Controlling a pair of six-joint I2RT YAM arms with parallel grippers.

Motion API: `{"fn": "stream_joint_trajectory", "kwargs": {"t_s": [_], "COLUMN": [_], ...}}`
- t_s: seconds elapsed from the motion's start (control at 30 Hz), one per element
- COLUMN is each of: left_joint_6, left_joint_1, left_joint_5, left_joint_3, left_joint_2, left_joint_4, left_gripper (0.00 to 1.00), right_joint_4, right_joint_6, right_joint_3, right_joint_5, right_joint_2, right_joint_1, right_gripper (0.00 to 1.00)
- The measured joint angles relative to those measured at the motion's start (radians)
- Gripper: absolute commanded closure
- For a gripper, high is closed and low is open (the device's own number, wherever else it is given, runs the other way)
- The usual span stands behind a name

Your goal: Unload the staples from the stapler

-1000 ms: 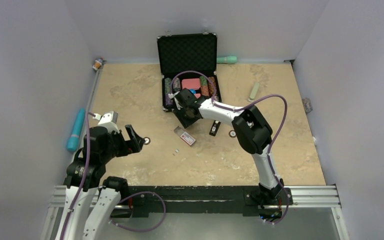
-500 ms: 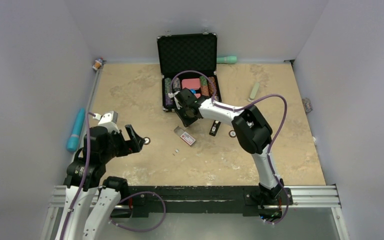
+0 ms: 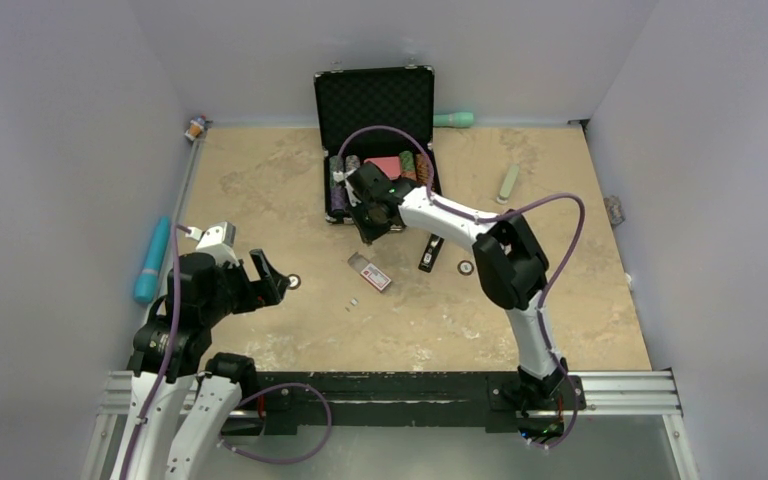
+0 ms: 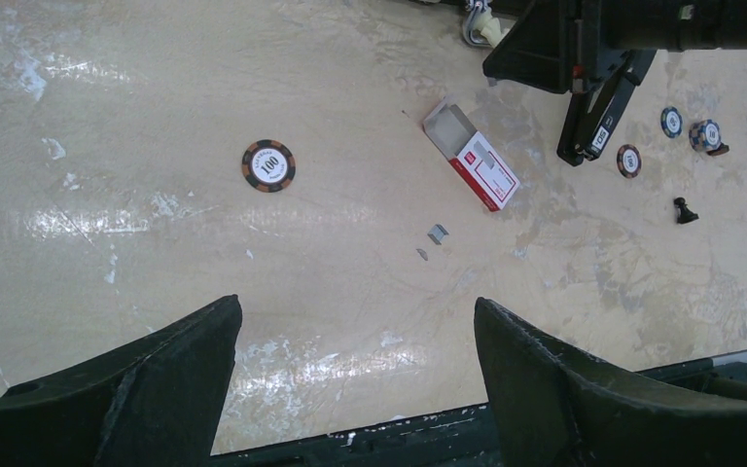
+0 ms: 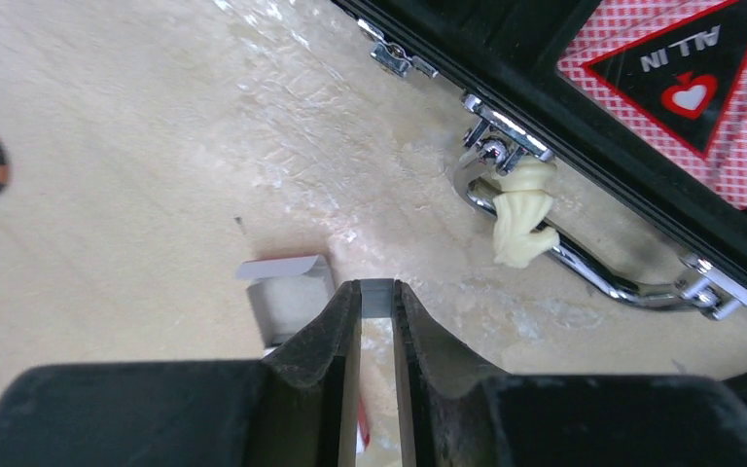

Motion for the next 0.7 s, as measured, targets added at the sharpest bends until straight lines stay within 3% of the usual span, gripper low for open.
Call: {"fn": "stream_joint_trajectory", "kwargs": {"t_s": [0.47,0.7], "left_joint_6": [0.000,0.000], "left_joint_1": [0.000,0.000], "left_joint_5": [-0.001,-0.001], "left_joint_3": [0.000,0.000], "left_joint_2": [-0.012,-0.016], "left_joint_4": [0.000,0.000], "left_gripper": [0.08,0.08], "right_joint_4": [-0.062,-0.028], "right_joint_6": [0.077,0.142], "right_joint_3": [0.035,-0.068], "right_joint_5": [-0.090,-0.180], "right_joint_2": [-0.206,-0.280], "right_joint_1": [0.002,0.034], "right_gripper": [0.84,0.84]}}
